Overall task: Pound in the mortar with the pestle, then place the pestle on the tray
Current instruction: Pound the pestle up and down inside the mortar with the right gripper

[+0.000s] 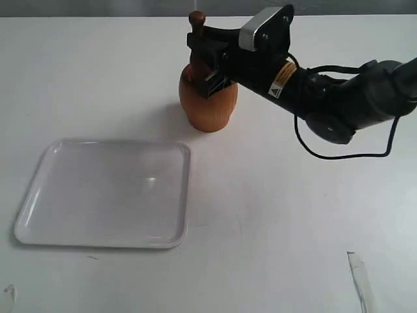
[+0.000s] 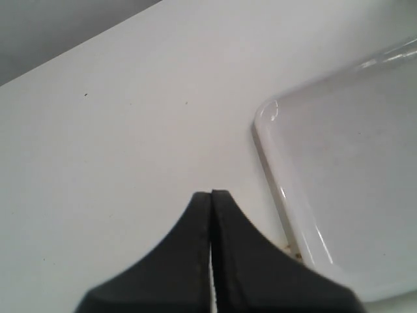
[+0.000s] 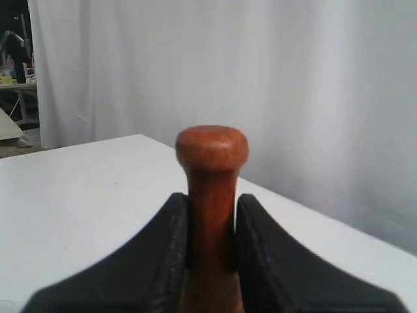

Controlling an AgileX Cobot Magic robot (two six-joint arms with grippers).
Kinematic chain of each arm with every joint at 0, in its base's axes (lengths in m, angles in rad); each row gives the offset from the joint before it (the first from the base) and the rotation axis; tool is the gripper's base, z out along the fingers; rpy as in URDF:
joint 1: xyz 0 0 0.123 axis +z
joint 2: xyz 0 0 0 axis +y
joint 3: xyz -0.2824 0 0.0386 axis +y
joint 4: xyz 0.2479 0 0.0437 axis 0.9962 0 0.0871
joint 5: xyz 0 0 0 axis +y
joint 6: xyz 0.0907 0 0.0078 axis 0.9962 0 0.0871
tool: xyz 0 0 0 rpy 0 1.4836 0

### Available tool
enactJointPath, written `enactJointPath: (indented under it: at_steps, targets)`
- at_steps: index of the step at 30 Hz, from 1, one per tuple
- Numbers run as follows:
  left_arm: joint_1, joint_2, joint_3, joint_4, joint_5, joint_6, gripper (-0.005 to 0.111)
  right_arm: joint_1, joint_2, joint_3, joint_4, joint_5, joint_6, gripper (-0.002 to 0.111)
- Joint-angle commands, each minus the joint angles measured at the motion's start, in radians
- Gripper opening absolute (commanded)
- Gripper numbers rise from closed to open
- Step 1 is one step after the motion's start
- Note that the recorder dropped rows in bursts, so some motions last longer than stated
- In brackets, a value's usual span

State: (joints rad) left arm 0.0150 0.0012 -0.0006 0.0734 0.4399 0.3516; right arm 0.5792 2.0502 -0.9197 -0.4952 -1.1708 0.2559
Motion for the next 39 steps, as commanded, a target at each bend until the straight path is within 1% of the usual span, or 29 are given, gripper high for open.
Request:
enactJointPath:
  at_steps: [1,5,9,11,14,17,19,20,25,28,31,35,39]
  targets:
    - [-0.008,-0.001,0.001,-0.007,-0.003,-0.008,0.0,0.002,-0.163,0.004,0.017,0.0,-0.024,0.0]
    - [-0.008,-0.001,0.001,-0.007,-0.003,-0.008,0.0,0.002,-0.259,0.004,0.035,0.044,-0.037,0.0]
    - [-0.008,-0.001,0.001,-0.007,-0.003,-0.008,0.0,0.002,-0.252,0.004,0.035,0.098,-0.04,0.0]
    - [-0.008,-0.001,0.001,-0.007,-0.003,-0.008,0.0,0.002,-0.19,0.004,0.017,0.13,-0.027,0.0]
    - [-0.008,-0.001,0.001,-0.007,-0.003,-0.008,0.0,0.002,-0.008,0.004,-0.037,0.144,0.042,0.0]
    - [-0.008,-0.001,0.001,-0.007,-0.003,-0.008,0.0,0.004,0.063,0.004,-0.042,0.1,0.043,0.0]
    - [-0.008,-0.001,0.001,-0.007,-0.003,-0.008,0.0,0.004,0.013,0.004,-0.018,0.046,0.033,0.0]
    - [-0.008,-0.001,0.001,-0.007,-0.003,-0.008,0.0,0.004,-0.037,0.004,0.001,0.046,0.017,0.0]
    - [-0.008,-0.001,0.001,-0.007,-0.003,-0.008,0.0,0.002,-0.343,0.004,0.051,0.103,-0.031,0.0]
    - [-0.008,-0.001,0.001,-0.007,-0.003,-0.008,0.0,0.0,-0.384,0.004,0.044,0.169,-0.035,0.0]
    - [-0.008,-0.001,0.001,-0.007,-0.003,-0.008,0.0,0.0,-0.335,0.004,0.001,0.225,-0.032,0.0]
    - [-0.008,-0.001,0.001,-0.007,-0.003,-0.008,0.0,0.002,-0.196,0.004,-0.086,0.245,0.03,0.0]
    - [-0.008,-0.001,0.001,-0.007,-0.003,-0.008,0.0,0.002,-0.019,0.004,-0.074,0.232,0.029,0.0]
